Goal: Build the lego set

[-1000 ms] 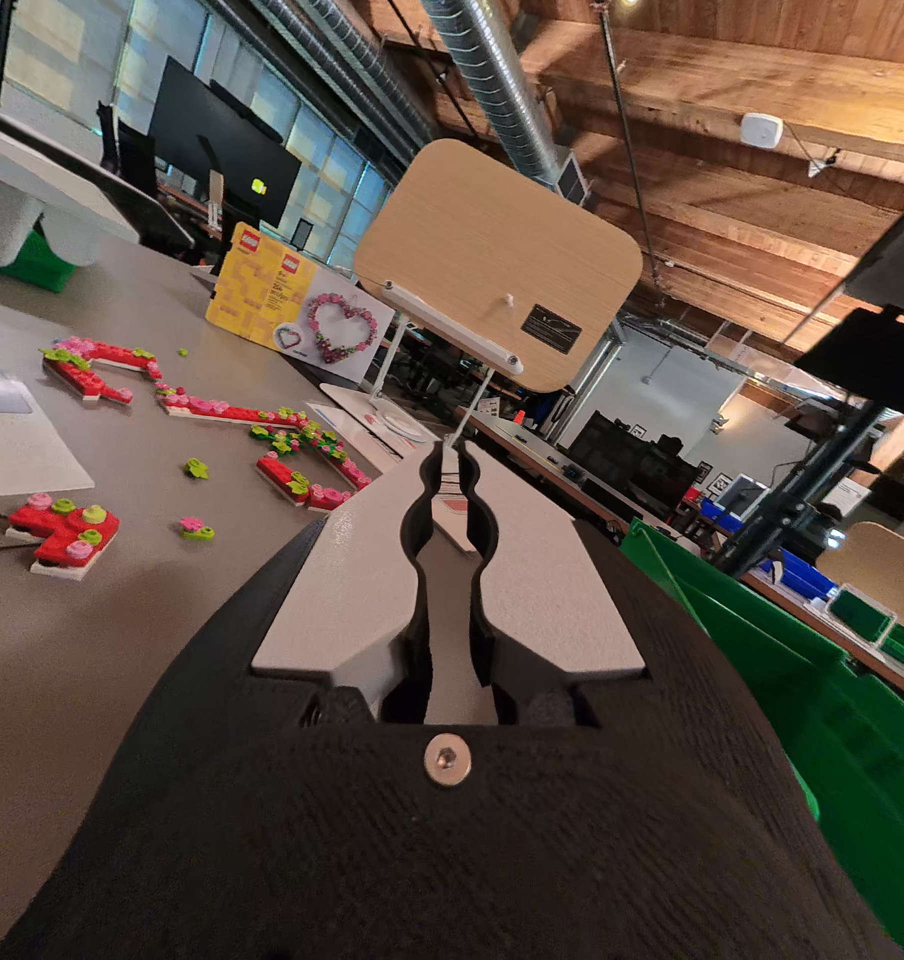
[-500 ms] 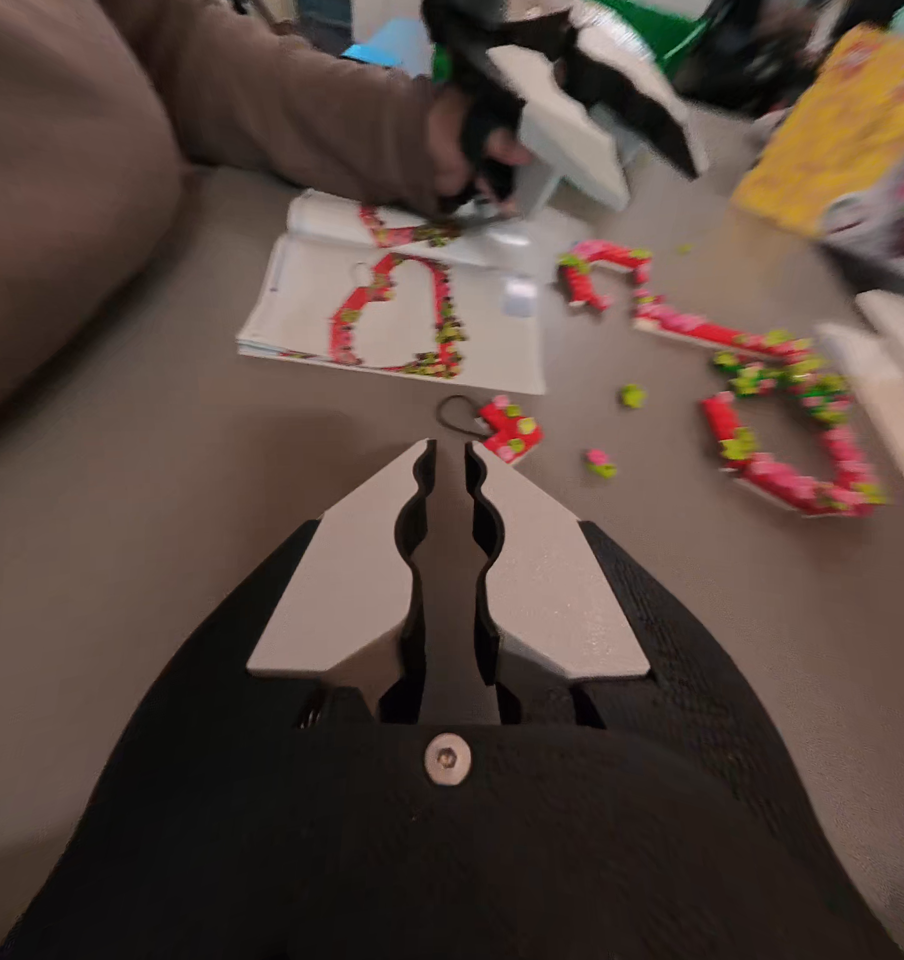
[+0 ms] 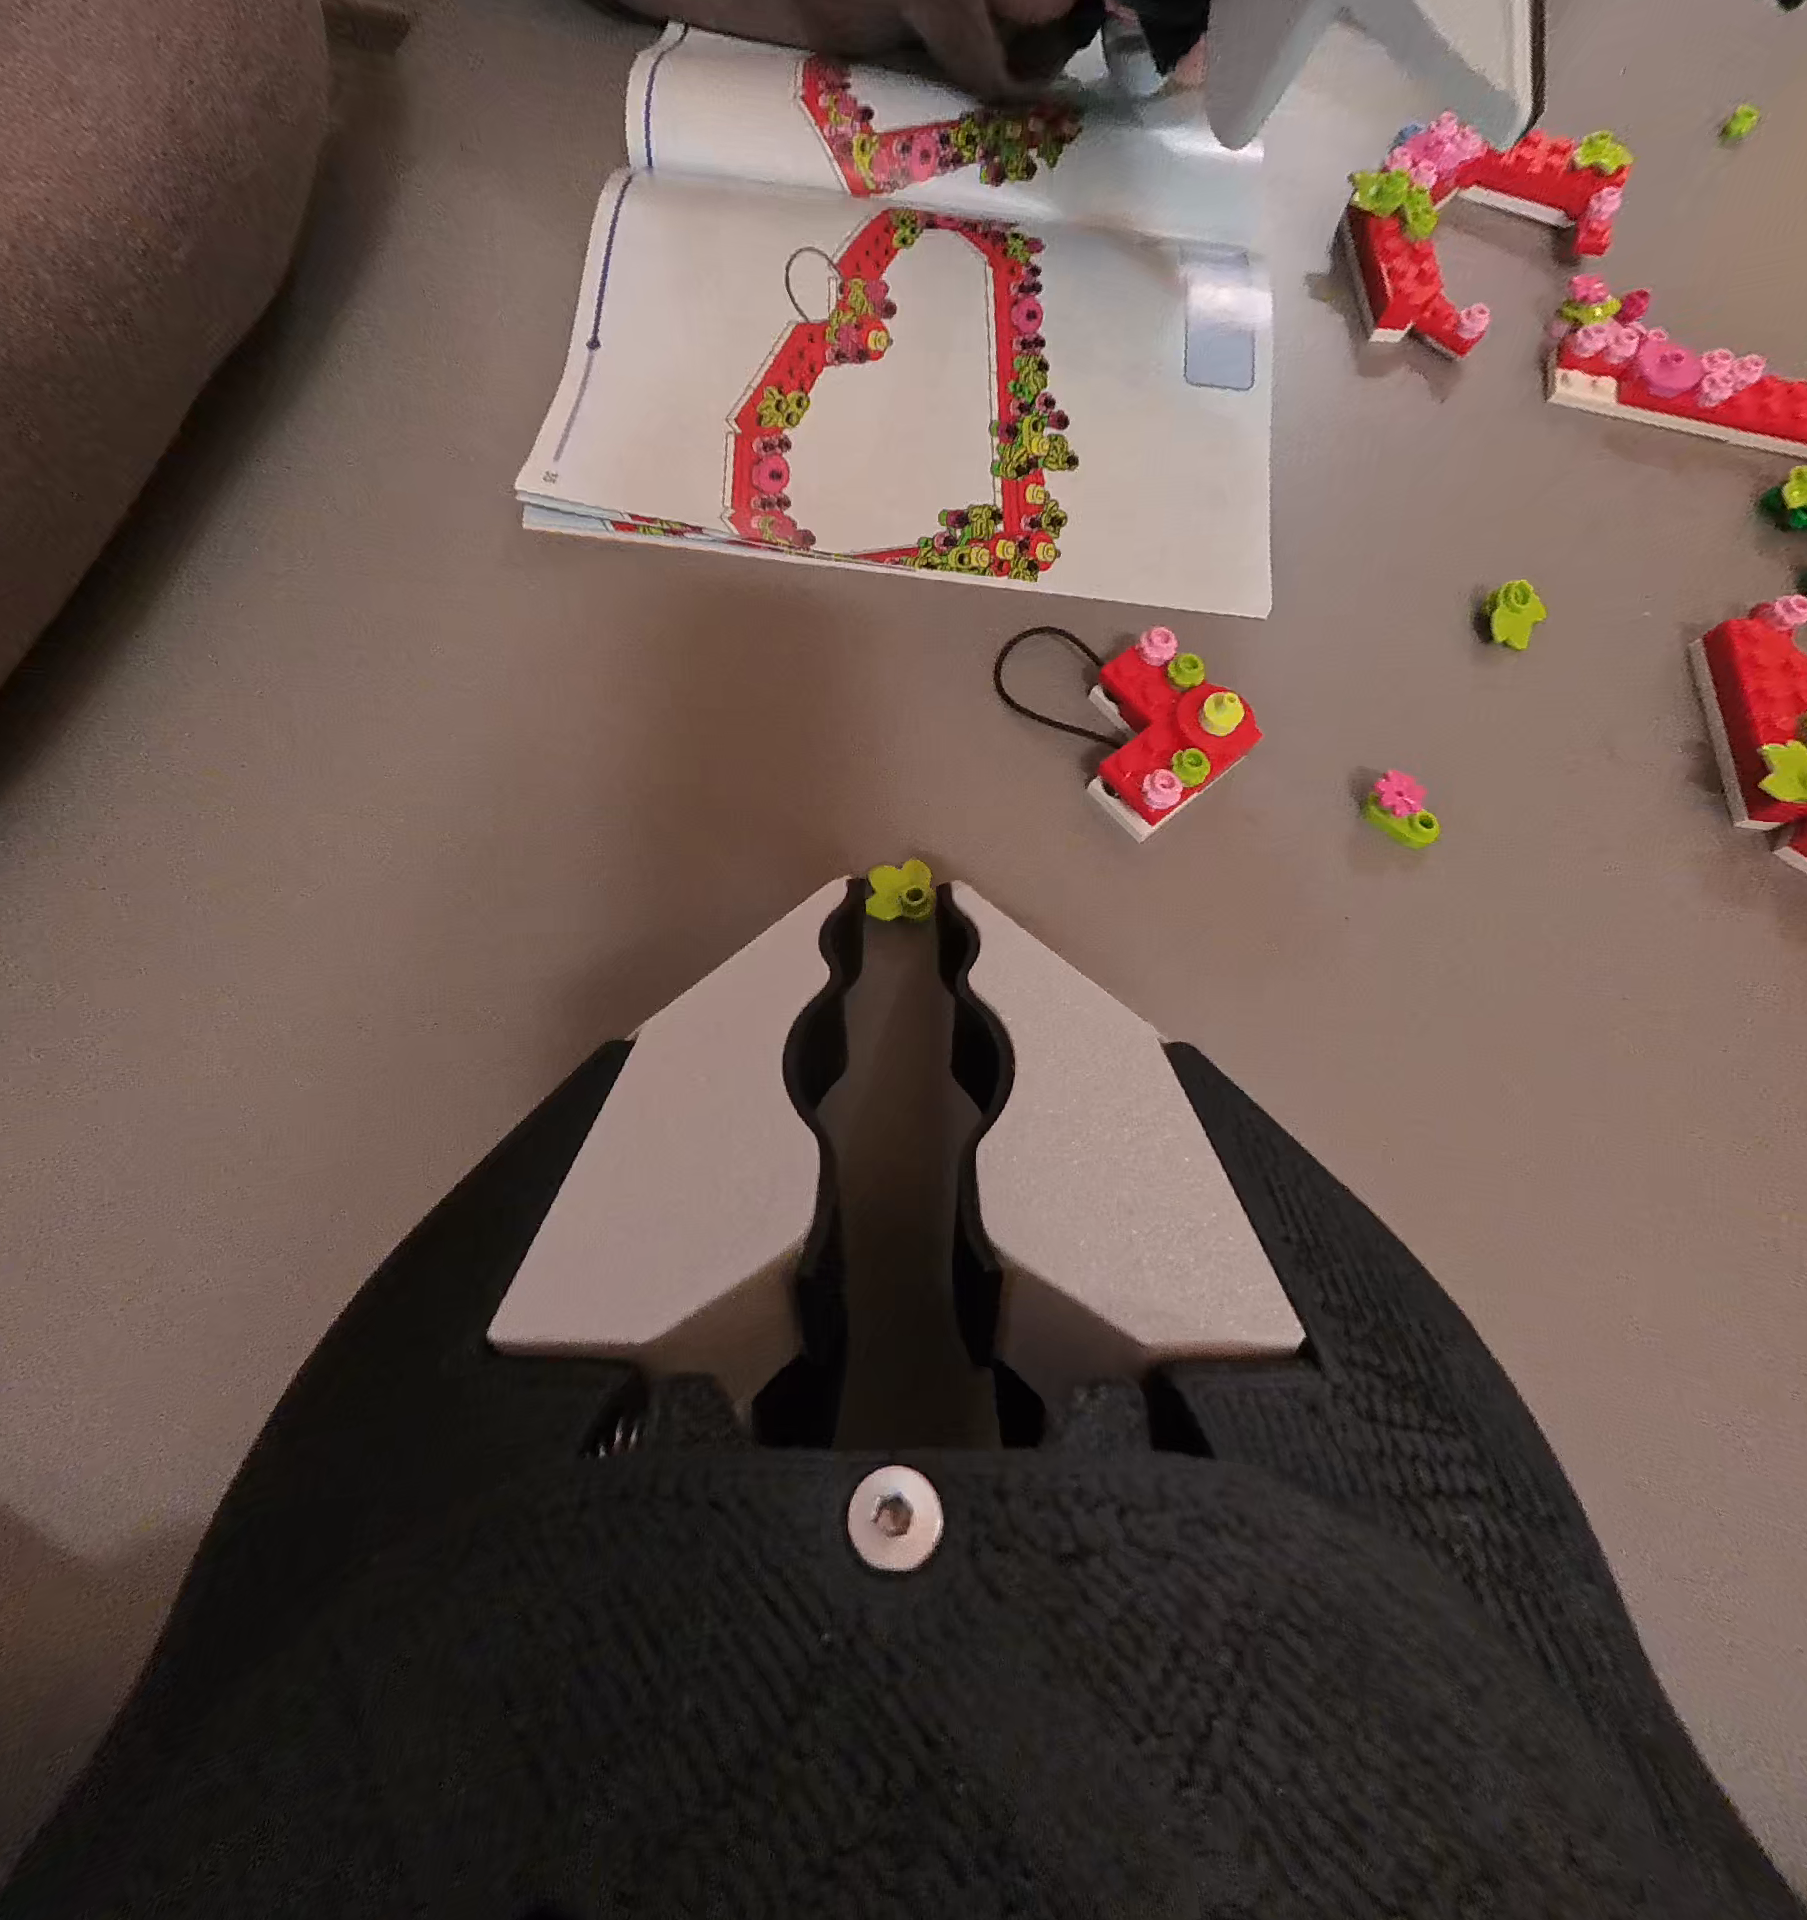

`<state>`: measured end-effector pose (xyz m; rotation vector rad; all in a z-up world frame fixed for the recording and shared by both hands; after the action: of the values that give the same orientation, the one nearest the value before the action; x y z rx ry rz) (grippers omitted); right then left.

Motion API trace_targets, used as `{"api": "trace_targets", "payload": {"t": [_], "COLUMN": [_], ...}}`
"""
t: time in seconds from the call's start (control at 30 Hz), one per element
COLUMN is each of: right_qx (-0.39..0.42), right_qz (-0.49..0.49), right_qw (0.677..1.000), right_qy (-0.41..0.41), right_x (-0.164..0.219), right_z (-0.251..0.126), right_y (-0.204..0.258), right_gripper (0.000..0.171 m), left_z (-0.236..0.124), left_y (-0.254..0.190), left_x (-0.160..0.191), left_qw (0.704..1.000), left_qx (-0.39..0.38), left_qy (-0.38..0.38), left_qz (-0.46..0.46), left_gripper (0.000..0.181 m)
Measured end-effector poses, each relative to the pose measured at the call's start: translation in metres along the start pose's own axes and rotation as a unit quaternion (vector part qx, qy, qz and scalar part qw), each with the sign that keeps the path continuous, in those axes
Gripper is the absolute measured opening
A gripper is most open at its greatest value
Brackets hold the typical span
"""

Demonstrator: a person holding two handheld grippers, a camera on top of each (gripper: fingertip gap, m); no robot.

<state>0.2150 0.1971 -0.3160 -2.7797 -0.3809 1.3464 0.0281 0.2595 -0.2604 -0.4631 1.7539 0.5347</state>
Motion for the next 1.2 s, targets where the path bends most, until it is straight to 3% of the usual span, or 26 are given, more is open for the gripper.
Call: {"api": "trace_targets", "payload": {"t": [1.0, 1.2], "right_qx": [-0.075, -0.061], "right_qz": [0.055, 0.048], "right_qw": [0.996, 0.997], "right_qy": [-0.001, -0.007], "right_x": [0.005, 0.002], "right_z": [-0.007, -0.008], "right_y": [0.012, 0.01], "right_gripper": [0.01, 0.014], "left_z": [0.002, 0.009], "left_y": [-0.002, -0.02], "left_x": [0.005, 0.011], "left_qw": [1.0, 0.997], "left_qx": [-0.002, 0.053], "left_qy": [0.022, 0.059], "left_qz": [0.02, 0.008], "left_gripper": [0.042, 0.042]}}
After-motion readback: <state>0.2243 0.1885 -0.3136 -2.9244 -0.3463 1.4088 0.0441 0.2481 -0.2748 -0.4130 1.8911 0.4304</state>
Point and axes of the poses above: each gripper's, where its closed fingertips meet, z out along the fingers, x out of its underside, y = z × x across the jaws, the point moved 5 cm from there along -z, back along the fingers, and after that the axes turned 5 degrees about -z, right-handed, at the moved point
